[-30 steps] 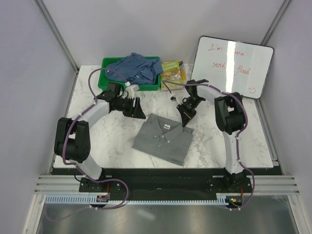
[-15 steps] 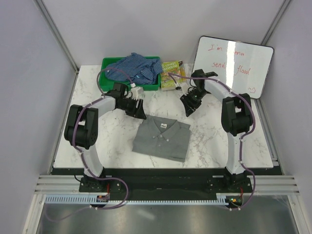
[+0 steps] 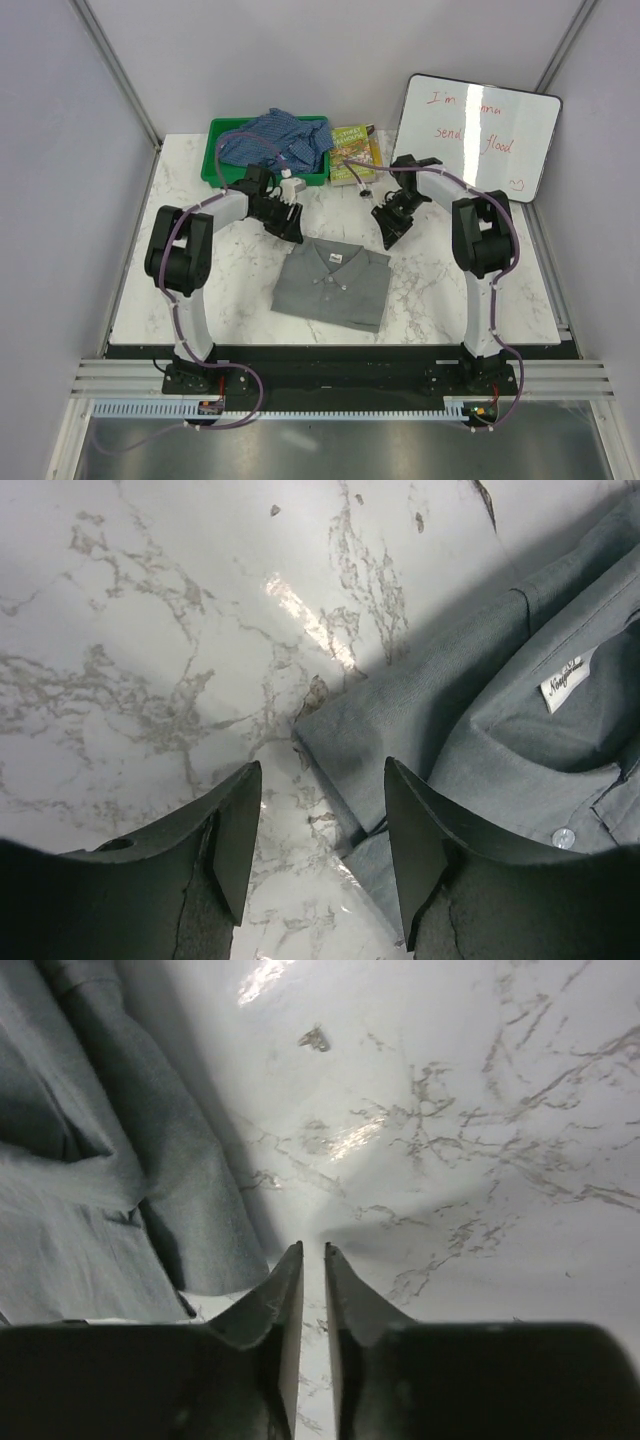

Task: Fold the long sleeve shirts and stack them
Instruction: Fold the shirt

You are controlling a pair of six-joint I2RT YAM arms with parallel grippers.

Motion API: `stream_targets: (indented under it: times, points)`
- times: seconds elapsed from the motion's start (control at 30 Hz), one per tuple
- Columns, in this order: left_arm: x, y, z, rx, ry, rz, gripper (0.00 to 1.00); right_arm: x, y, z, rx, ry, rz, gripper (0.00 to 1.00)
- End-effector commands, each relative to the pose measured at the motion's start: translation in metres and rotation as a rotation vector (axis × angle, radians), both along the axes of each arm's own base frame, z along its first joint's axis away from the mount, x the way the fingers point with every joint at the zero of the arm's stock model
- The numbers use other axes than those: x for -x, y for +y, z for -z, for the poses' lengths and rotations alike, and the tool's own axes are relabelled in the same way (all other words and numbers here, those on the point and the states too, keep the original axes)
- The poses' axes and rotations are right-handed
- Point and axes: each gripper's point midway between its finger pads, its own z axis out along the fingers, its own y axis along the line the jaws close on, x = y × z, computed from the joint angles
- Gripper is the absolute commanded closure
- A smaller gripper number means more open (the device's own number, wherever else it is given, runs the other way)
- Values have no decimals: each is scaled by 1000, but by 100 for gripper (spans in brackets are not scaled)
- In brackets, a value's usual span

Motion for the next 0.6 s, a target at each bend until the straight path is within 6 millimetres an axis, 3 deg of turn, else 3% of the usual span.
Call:
stream_targets:
  times: [0.0,0.07,0.13,0.17,0.23,0.43,0.57]
  points:
    - [-9,-5,5,-74,-56,57,41,-18,2,16,13,-30,14,86]
    - [-10,-6,6,-76,-55,61,46,-27,3,20,26,-44,24,99]
    - [-10,-7,6,-77,-39,55,58,-38,3,24,32,-63,36,100]
    - [-10,-6,8,-86,-20,43,84,-41,4,24,33,-70,43,100]
    - [-14,3,11,-132,-13,2,98,-51,5,21,36,-103,58,100]
    - [-6,26,8,-154,60,-130,98,-79,2,-8,52,-222,108,98]
    - [5,36,1,-150,111,-236,98,-74,-1,-33,27,-225,128,77]
